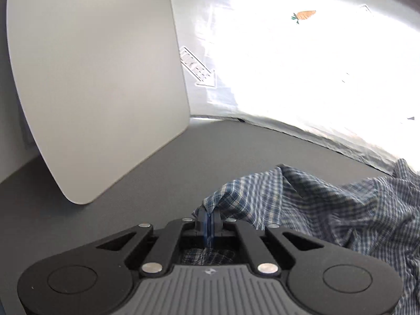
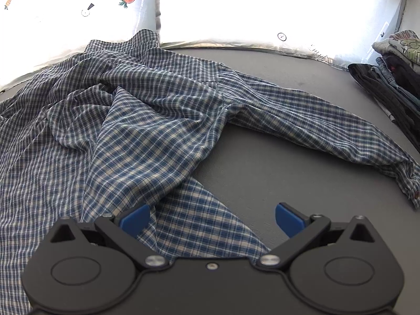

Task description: Fold clothes

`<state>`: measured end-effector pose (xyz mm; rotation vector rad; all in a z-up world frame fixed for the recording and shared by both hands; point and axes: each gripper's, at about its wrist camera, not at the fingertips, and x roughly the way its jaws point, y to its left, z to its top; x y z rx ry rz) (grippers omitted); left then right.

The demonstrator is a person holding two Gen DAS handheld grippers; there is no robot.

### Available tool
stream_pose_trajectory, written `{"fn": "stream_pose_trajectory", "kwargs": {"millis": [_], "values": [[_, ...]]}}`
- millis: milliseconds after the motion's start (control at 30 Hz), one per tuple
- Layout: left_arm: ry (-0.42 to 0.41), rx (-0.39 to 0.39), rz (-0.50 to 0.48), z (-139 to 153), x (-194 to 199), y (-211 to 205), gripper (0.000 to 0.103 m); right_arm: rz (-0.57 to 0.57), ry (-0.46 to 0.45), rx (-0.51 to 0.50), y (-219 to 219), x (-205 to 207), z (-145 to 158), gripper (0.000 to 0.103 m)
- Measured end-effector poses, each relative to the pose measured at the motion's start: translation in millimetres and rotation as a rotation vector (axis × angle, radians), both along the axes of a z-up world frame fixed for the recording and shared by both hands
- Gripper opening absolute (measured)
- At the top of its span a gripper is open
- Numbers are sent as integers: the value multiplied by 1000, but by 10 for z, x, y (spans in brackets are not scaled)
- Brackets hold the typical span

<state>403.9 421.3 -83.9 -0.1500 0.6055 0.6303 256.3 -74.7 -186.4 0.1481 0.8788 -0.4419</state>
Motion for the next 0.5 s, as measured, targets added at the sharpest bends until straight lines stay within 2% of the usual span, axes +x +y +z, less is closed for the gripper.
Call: {"fn": "stream_pose_trajectory", "kwargs": {"millis": [67, 100, 133, 167, 200, 267, 333, 433, 500], "values": [[-31, -93, 114, 75, -11, 333, 11, -6, -4, 5, -28, -14, 22, 103], [-46, -148, 166, 107, -20, 493, 11, -4, -4, 9, -37, -20, 35, 103], [-56, -182, 174, 113, -59, 528, 11, 1, -5, 14, -40, -27, 52, 103], [-64, -208, 163, 107, -112, 509, 16, 8, -5, 19, -37, -37, 75, 103], [-47, -198, 135, 68, -160, 410, 22, 15, -4, 21, -27, -47, 96, 103], [11, -153, 73, -46, -249, 159, 56, 31, 4, 29, 8, -66, 137, 103], [87, -166, 42, -244, -373, -108, 59, 53, 7, 47, 38, -91, 176, 102], [188, -385, -92, -611, -668, -464, 59, 92, 4, 101, 93, -139, 235, 89], [229, -436, -200, -727, -862, -797, 59, 125, 0, 158, 131, -177, 260, 72]]}}
